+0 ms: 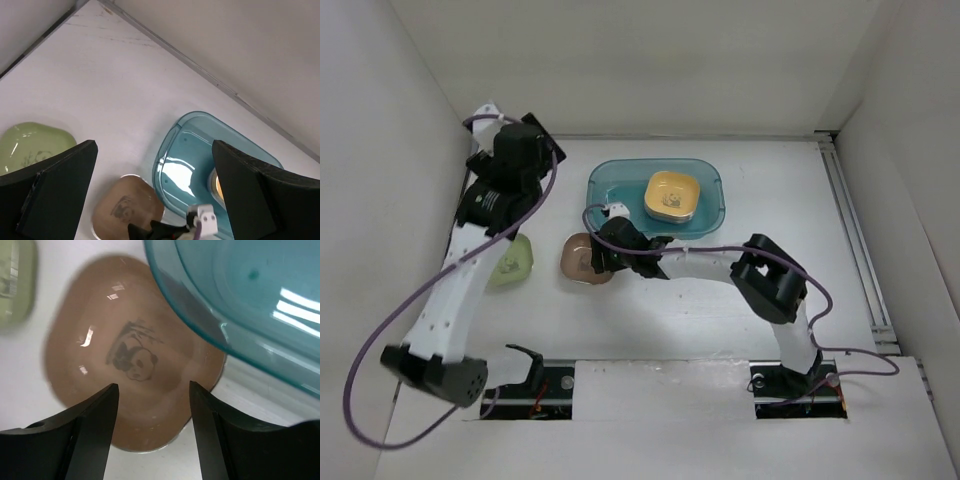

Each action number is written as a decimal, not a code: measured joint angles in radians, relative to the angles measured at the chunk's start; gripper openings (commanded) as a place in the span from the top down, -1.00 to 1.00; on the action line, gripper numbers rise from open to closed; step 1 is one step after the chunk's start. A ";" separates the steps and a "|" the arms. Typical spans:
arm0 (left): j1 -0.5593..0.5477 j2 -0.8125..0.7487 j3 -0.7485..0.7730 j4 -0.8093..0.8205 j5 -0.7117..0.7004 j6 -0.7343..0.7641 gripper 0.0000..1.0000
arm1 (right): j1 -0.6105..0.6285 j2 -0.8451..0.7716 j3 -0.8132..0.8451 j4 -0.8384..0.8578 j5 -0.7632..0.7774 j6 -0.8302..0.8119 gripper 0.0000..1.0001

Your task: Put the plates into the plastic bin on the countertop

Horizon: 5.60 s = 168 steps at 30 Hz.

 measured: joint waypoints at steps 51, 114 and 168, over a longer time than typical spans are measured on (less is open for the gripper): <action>-0.007 -0.174 -0.334 -0.021 0.074 0.003 -0.99 | -0.049 -0.219 -0.365 -0.011 0.090 0.021 1.00; 0.497 0.161 -0.561 0.093 0.582 0.136 -0.77 | -0.425 -0.428 -0.072 -0.173 -0.039 -0.065 -0.13; -0.250 1.001 0.733 -0.062 0.627 0.399 1.00 | -0.915 -1.248 -0.401 -0.414 -0.282 -0.357 -0.22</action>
